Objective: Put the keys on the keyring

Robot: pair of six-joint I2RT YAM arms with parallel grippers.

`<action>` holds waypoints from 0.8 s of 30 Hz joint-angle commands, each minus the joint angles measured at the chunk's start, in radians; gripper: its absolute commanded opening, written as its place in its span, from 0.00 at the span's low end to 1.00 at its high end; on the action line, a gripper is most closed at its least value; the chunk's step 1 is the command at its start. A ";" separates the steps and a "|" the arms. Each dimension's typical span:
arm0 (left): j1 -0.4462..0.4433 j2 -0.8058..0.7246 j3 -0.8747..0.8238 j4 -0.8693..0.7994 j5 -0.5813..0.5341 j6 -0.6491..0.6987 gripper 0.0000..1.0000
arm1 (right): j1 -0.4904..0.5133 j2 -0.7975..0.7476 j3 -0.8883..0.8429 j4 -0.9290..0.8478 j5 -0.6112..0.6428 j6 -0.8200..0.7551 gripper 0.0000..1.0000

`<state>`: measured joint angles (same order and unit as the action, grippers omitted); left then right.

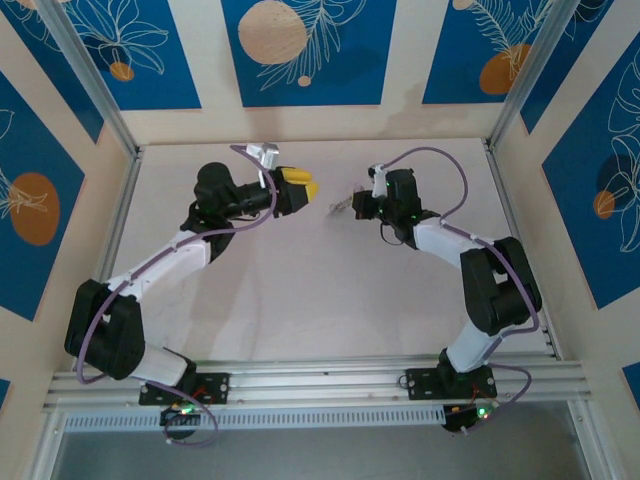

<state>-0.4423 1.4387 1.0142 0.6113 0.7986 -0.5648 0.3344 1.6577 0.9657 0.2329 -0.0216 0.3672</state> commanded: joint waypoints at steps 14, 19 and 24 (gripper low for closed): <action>0.008 -0.025 -0.039 -0.011 -0.022 0.017 0.60 | 0.012 -0.145 -0.232 0.072 -0.037 0.092 0.00; 0.008 -0.015 -0.039 -0.016 -0.021 0.017 0.61 | 0.033 -0.157 -0.308 0.095 -0.039 0.133 0.00; 0.008 -0.006 -0.042 -0.019 -0.021 0.017 0.63 | 0.064 -0.173 -0.389 0.111 -0.037 0.178 0.00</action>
<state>-0.4423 1.4387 0.9825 0.5926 0.7830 -0.5652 0.3809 1.5211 0.6106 0.3023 -0.0422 0.5030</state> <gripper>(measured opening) 0.626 0.063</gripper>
